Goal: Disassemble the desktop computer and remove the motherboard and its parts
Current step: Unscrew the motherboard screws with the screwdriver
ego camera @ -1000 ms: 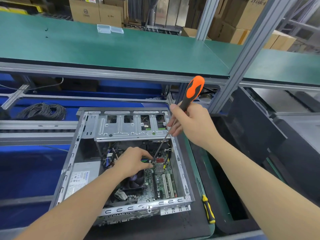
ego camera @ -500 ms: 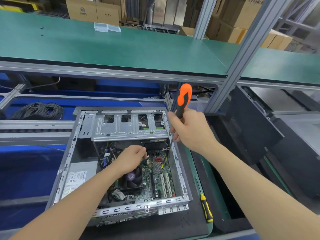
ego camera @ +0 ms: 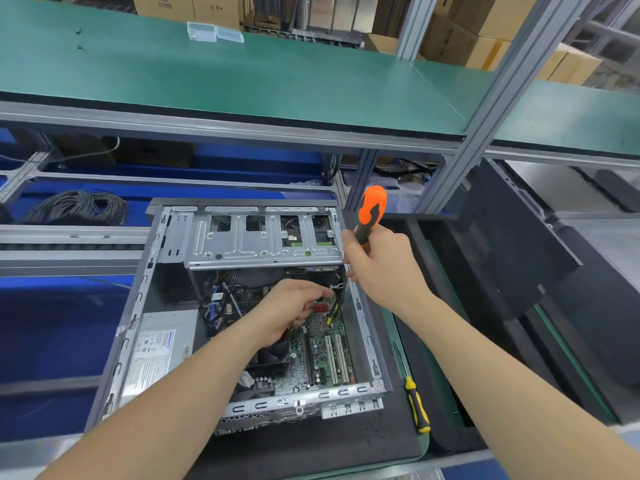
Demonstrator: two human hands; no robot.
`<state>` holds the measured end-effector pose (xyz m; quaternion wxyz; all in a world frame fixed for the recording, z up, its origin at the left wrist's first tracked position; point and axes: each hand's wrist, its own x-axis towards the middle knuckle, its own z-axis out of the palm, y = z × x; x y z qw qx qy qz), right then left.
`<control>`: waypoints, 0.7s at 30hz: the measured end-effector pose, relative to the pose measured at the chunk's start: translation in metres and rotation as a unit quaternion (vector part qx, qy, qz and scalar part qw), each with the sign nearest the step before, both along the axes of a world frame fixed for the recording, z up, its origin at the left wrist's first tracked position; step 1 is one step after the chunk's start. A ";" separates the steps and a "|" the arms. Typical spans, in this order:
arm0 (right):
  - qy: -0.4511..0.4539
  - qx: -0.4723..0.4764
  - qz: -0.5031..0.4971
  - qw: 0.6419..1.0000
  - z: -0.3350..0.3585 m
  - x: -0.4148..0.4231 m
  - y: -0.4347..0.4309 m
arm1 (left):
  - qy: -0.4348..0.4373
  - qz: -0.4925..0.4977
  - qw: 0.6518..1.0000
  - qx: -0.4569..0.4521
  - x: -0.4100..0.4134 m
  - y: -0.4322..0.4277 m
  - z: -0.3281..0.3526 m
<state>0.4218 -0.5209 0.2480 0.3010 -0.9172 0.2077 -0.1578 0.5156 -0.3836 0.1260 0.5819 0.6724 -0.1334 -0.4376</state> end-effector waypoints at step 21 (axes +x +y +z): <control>0.002 -0.007 -0.003 1.000 0.001 0.000 -0.003 | -0.107 -0.068 0.990 -0.053 -0.003 0.000 -0.009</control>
